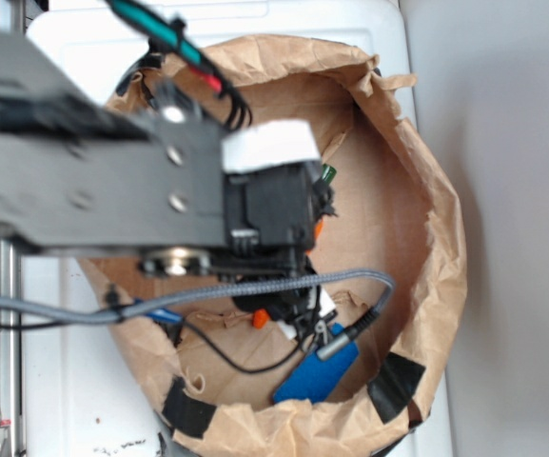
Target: Grab the blue sponge.
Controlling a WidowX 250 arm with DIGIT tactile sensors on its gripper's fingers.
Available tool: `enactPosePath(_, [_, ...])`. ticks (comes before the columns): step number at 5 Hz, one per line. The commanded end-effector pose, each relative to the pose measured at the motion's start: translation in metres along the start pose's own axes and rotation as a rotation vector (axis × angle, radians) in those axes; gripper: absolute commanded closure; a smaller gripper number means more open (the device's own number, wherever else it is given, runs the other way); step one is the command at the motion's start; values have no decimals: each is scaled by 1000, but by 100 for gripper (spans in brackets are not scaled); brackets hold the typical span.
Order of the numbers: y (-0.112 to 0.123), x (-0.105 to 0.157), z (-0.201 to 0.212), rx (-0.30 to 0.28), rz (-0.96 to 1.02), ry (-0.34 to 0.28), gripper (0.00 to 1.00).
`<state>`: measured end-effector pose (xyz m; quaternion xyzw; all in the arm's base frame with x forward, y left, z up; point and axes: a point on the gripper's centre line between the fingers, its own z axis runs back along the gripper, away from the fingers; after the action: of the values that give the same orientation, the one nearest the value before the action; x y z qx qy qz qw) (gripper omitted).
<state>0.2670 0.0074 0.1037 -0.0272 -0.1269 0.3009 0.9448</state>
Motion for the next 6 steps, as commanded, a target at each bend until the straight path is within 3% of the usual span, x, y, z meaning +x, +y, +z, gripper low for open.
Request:
enactPosePath(1, [-21, 15, -29, 64, 63, -49, 0])
enactPosePath(3, [-58, -3, -47, 87, 78, -7, 0])
enactPosePath(5, [-65, -3, -19, -11, 111, 118, 0])
enactPosePath(6, [-75, -13, -37, -43, 69, 123, 0])
